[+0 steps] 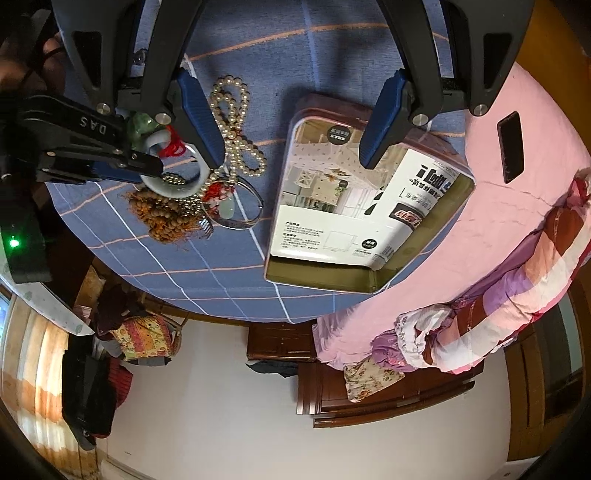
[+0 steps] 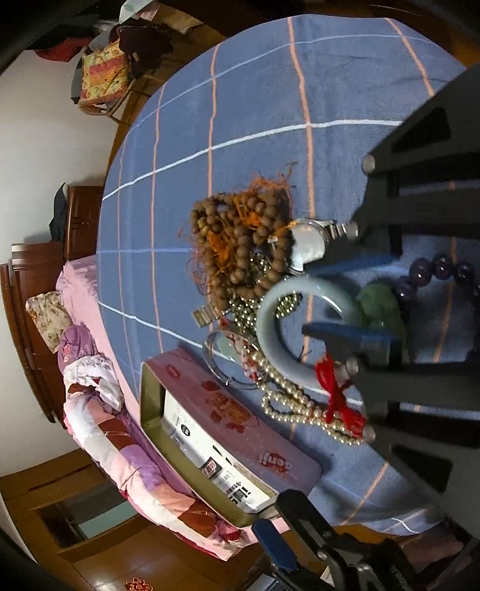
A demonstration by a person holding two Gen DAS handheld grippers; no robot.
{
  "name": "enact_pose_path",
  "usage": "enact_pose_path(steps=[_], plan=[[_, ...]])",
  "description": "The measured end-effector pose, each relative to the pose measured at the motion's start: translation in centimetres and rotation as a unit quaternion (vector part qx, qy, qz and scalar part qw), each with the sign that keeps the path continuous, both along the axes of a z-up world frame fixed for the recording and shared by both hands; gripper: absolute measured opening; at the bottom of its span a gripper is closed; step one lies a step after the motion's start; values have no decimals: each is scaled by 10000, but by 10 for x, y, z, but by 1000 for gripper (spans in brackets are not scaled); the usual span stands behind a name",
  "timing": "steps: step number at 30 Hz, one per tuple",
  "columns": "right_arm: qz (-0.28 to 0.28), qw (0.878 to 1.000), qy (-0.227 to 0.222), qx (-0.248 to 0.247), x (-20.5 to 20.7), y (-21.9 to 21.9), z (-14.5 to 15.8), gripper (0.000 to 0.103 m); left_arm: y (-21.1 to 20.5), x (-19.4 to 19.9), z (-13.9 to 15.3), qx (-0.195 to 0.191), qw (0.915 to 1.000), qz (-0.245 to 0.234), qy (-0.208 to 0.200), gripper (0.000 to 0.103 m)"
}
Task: Organize jewelry
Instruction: 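Reach the right tool to the pale jade bangle and close on it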
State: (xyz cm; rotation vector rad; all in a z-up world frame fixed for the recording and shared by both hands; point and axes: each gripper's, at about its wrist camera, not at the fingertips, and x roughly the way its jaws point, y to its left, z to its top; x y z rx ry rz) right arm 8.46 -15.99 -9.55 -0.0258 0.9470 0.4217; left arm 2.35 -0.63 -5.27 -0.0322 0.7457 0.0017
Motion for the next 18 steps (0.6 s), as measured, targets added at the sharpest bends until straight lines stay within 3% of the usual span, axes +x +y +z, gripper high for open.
enact_pose_path(steps=[4,13,18], plan=[[10,9997,-233,-4,-4,-5,7,12,-3,-1,0,0,10000,-45,9,75],[123,9998,-177,26,0,-8,6,13,-13,0,-2,138,9997,-168,59,75],[309,9994,-26,-172,3,0,-1,20,-12,-1,-3,138,9998,-158,75,75]])
